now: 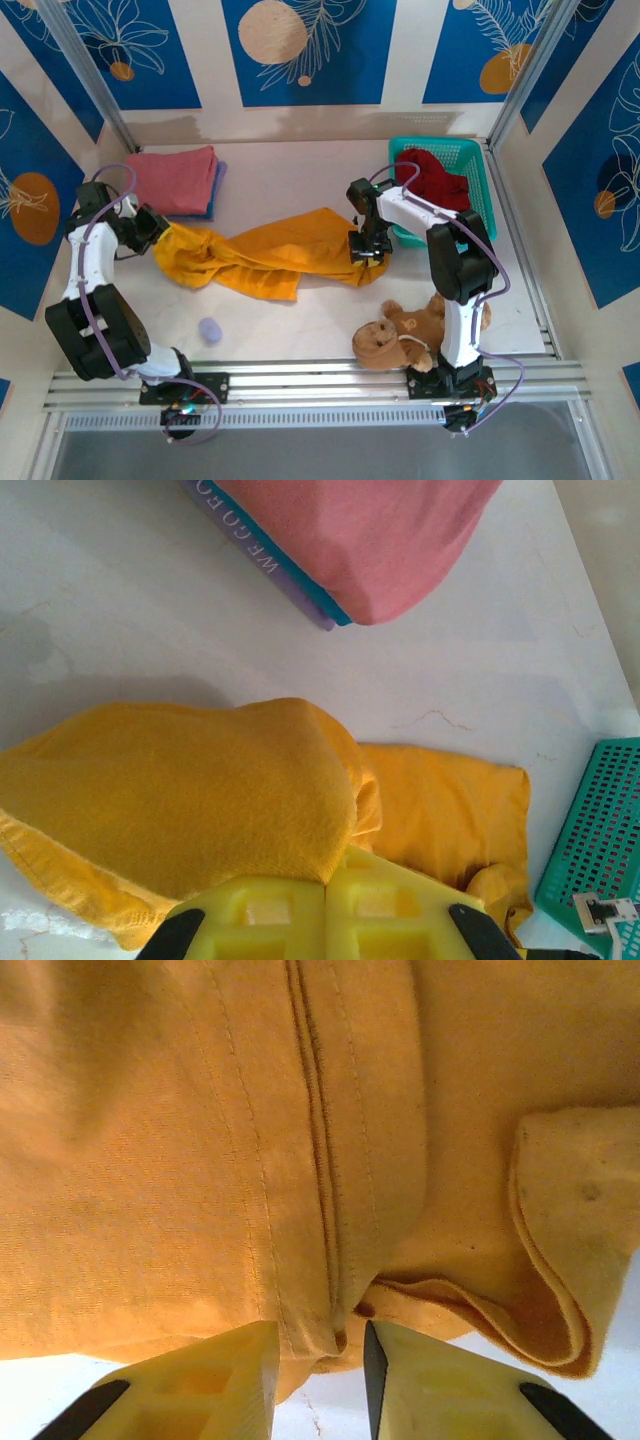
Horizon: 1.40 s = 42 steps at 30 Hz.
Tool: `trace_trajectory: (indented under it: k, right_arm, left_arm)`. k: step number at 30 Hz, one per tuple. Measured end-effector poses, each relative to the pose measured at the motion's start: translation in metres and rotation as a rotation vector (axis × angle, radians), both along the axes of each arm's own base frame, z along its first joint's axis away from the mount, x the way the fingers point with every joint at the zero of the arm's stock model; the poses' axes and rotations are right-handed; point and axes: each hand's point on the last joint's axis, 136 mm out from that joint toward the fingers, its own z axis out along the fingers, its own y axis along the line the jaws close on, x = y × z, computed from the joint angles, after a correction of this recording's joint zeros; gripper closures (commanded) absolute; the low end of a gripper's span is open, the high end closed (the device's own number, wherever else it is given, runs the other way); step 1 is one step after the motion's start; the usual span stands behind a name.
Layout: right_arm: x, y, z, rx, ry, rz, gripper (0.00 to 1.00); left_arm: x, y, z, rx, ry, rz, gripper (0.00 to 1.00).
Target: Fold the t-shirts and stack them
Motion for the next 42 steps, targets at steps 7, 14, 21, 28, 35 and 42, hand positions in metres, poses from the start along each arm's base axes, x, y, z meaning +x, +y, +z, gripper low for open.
trace_trajectory:
  k: [7,14,21,28,35,42]
  right_arm:
    - [0.004,0.004,-0.002,0.023,-0.018,-0.001,0.77]
    - [0.002,0.006,-0.007,0.029,-0.005,0.001,0.83]
    - [0.000,0.004,-0.009,0.029,0.001,-0.002,1.00]
    - [0.006,-0.011,-0.008,0.037,0.003,-0.051,1.00]
    - [0.016,-0.029,-0.002,0.050,-0.009,-0.104,1.00]
    - [0.018,-0.048,0.004,0.059,-0.013,-0.143,1.00]
  left_arm:
    - [-0.001,-0.002,0.001,0.001,-0.002,-0.004,1.00]
    - [-0.002,-0.003,0.006,0.007,-0.014,-0.005,1.00]
    - [-0.002,-0.004,0.009,0.011,-0.023,-0.009,1.00]
    - [-0.002,-0.014,0.015,0.020,-0.041,-0.033,1.00]
    - [-0.001,-0.048,0.019,0.025,-0.044,-0.115,1.00]
    - [-0.001,-0.060,0.018,0.027,-0.033,-0.135,1.00]
